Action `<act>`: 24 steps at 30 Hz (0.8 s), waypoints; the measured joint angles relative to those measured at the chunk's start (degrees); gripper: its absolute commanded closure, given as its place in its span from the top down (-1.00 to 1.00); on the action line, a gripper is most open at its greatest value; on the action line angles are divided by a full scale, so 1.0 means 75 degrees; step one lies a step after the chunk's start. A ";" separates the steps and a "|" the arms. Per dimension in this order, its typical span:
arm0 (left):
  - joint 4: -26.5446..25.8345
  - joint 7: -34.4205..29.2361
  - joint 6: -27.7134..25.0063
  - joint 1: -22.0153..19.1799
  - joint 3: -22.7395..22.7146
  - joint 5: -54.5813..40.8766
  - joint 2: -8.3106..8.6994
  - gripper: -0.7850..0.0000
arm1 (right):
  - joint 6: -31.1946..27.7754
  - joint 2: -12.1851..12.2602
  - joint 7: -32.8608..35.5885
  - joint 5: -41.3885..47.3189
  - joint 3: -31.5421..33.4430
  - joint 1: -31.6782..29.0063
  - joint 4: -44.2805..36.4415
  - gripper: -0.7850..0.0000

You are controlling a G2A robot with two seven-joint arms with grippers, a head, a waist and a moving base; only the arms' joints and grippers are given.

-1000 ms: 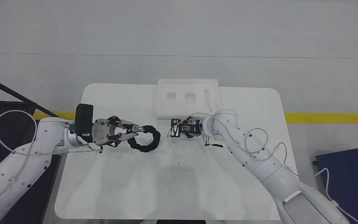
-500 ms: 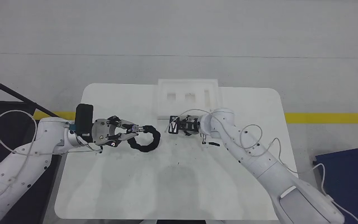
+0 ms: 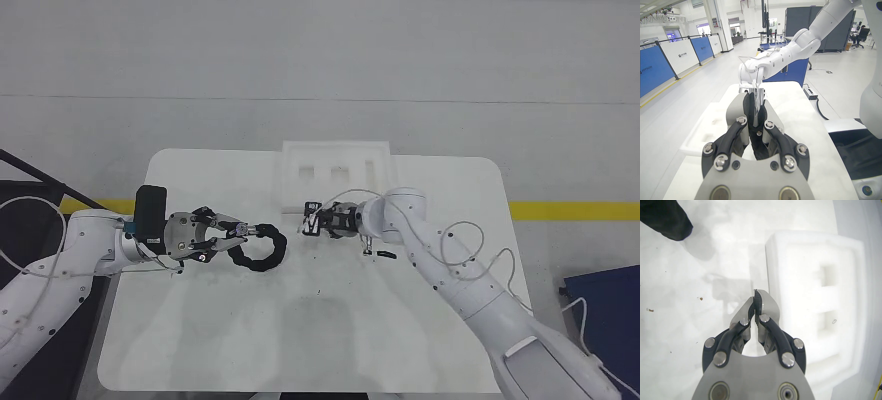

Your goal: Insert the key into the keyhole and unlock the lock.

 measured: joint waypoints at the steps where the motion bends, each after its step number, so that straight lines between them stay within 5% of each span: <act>1: 0.0000 0.0000 0.0000 0.0000 0.0000 0.0000 0.0000 -1.00 | -0.0064 0.0067 0.0094 0.0101 0.0179 -0.0114 -0.0194 -1.00; 14: 0.0000 0.0000 0.0000 0.0000 0.0000 0.0000 0.0000 -1.00 | -0.0469 0.0849 0.1951 0.2037 0.2794 -0.1896 -0.3174 -1.00; 24: 0.0000 0.0000 0.0000 0.0000 0.0000 0.0000 0.0000 -1.00 | 0.0148 0.0997 0.2906 0.2963 0.3363 -0.1686 -0.2869 -1.00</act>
